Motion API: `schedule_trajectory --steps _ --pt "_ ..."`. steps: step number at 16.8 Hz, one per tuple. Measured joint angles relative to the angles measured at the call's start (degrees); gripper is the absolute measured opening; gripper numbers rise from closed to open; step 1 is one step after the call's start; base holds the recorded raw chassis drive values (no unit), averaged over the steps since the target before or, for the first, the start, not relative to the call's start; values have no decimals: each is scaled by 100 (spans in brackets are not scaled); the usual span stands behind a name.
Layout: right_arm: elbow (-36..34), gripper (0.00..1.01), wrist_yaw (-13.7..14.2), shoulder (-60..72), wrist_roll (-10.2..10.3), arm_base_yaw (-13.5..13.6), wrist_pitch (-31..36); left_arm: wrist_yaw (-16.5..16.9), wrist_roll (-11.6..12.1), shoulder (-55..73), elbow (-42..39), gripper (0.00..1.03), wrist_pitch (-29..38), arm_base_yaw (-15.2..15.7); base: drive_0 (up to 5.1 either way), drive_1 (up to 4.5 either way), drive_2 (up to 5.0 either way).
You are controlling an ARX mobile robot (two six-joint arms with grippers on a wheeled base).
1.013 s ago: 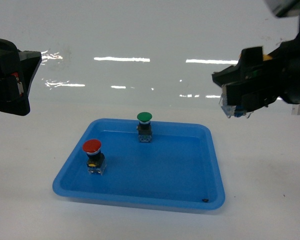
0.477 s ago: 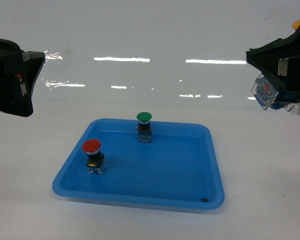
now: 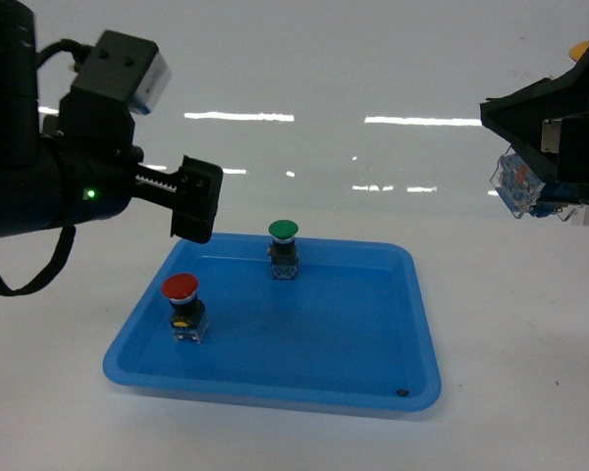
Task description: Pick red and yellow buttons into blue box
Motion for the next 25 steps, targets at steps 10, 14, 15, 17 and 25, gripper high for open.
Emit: schedule_trajectory --steps 10,14,15,17,25 --pt "0 29 0 0 0 0 0 -225 26 492 330 98 -348 103 0 0 0" --pt "0 29 0 0 0 0 -2 -262 66 658 511 98 -409 50 0 0 0" --pt "0 29 -2 0 0 2 7 -343 92 968 782 98 -354 50 0 0 0" --pt "0 29 2 0 0 0 -9 -426 144 1456 1115 98 -605 44 0 0 0" --pt "0 29 0 0 0 0 0 -780 326 2203 1456 98 -914 20 0 0 0"
